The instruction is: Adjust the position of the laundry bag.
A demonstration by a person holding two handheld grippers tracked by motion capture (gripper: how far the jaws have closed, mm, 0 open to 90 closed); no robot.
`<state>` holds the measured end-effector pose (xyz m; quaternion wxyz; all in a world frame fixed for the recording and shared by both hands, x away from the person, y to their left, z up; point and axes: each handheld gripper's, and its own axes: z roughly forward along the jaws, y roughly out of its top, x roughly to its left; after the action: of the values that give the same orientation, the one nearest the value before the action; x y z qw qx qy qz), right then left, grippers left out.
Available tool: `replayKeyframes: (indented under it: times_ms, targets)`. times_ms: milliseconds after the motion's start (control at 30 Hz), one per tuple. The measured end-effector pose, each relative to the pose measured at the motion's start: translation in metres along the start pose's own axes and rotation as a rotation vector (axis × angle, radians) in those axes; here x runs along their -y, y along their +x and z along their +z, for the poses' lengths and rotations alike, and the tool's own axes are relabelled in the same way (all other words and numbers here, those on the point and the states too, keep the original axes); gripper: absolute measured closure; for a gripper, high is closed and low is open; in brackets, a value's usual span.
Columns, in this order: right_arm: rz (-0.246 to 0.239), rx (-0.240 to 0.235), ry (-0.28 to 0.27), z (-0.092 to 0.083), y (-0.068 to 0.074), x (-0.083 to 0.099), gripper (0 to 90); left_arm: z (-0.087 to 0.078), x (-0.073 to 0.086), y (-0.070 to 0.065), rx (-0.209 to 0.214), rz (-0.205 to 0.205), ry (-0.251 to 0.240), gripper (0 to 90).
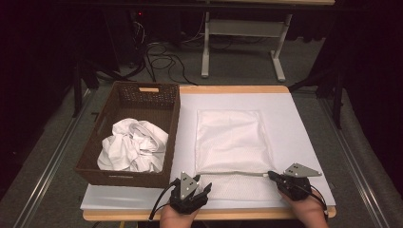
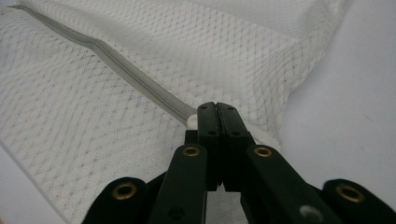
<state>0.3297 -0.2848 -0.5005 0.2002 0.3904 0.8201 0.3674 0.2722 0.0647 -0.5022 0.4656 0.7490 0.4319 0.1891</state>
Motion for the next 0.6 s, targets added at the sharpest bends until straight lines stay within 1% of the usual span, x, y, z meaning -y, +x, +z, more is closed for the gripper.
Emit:
replayKeyframes:
  times_ms: [33, 100, 167, 267, 300, 333, 400, 433, 467, 533, 567, 600]
  targets:
    - [0.002, 0.003, -0.005, -0.002, -0.002, 0.000, 89.5, 0.000, 0.000, 0.000, -0.003, 0.001, 0.000, 50.4]
    - [0.033, 0.013, -0.031, -0.007, -0.008, 0.000, 87.0, 0.000, 0.001, 0.002, -0.008, 0.004, 0.003, 50.0]
    - [0.073, 0.024, -0.035, -0.010, -0.015, 0.003, 84.3, 0.001, 0.001, 0.003, -0.013, 0.004, 0.006, 49.6]
    - [0.110, 0.021, -0.026, -0.009, -0.023, 0.009, 79.2, 0.001, 0.001, 0.005, -0.023, 0.008, 0.008, 49.0]
    - [0.112, 0.021, -0.024, -0.009, -0.025, 0.010, 77.3, 0.002, 0.002, 0.005, -0.029, 0.011, 0.007, 48.8]
    - [0.125, 0.021, -0.021, -0.008, -0.026, 0.011, 75.1, 0.002, 0.002, 0.005, -0.030, 0.011, 0.007, 48.8]
    - [0.134, 0.021, -0.014, -0.007, -0.028, 0.012, 70.6, 0.002, 0.002, 0.006, -0.026, 0.006, 0.005, 48.6]
    - [0.157, 0.018, -0.005, -0.006, -0.027, 0.013, 67.6, 0.003, 0.003, 0.006, -0.021, 0.005, 0.006, 48.4]
    - [0.160, 0.013, 0.006, -0.004, -0.028, 0.014, 65.4, 0.003, 0.003, 0.007, -0.011, 0.000, 0.009, 48.3]
    - [0.162, 0.009, 0.033, 0.000, -0.029, 0.015, 63.8, 0.004, 0.004, 0.008, -0.008, 0.001, 0.013, 48.2]
    - [0.161, 0.010, 0.038, 0.000, -0.028, 0.015, 64.6, 0.004, 0.004, 0.008, -0.006, 0.003, 0.017, 48.1]
    - [0.149, 0.010, 0.042, 0.001, -0.028, 0.014, 66.9, 0.004, 0.003, 0.008, -0.008, 0.008, 0.017, 48.0]
